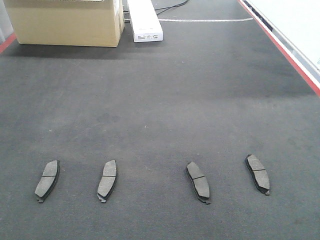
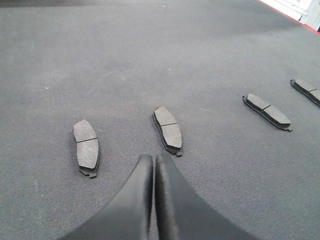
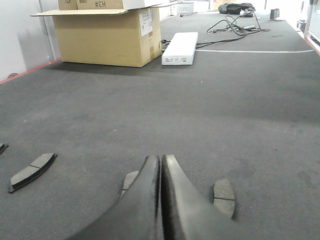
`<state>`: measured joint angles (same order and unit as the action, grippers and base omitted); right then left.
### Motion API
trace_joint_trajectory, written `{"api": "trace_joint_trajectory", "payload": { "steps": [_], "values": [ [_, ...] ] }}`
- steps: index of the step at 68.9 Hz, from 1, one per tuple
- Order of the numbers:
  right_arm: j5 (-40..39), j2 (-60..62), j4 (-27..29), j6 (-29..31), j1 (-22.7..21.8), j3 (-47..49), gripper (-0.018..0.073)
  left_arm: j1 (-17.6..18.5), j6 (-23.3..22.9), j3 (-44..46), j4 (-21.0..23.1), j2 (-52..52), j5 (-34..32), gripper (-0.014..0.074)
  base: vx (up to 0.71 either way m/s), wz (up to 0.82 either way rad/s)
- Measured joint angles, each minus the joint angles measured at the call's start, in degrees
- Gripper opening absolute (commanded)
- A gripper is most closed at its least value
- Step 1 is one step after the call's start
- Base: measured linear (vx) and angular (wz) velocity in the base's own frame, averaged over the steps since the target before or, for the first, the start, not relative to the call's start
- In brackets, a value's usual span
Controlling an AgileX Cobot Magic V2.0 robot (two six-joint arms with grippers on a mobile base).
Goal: Move and align brake pads A on conveyor
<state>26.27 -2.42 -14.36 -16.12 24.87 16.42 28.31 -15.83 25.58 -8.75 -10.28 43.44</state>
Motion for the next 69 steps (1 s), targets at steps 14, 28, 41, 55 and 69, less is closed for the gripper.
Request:
{"api": "trace_joint_trajectory", "payload": {
  "steps": [14,28,41,55,69],
  "values": [
    [0.0,0.0,0.0,0.0,0.0,0.0,-0.0012,-5.8,3.8,-4.3,0.2,0.7,-3.1,-0.0006,0.0,0.0],
    [0.0,0.0,0.0,0.0,0.0,0.0,-0.0012,-19.8,10.2,-14.4,5.3,5.5,-21.3,-0.0006,0.0,0.0],
    [0.0,0.0,0.0,0.0,0.0,0.0,-0.0012,-27.7,12.2,-25.8,8.7,9.9,-34.1,-0.0006,0.0,0.0],
    [0.0,0.0,0.0,0.0,0.0,0.0,-0.0012,-28.5,12.1,-27.1,8.1,11.0,-35.2,-0.0006,0.0,0.0],
    [0.0,0.0,0.0,0.0,0.0,0.0,-0.0012,-28.5,12.1,-27.1,7.5,11.0,-35.1,-0.0006,0.0,0.0]
  ]
}}
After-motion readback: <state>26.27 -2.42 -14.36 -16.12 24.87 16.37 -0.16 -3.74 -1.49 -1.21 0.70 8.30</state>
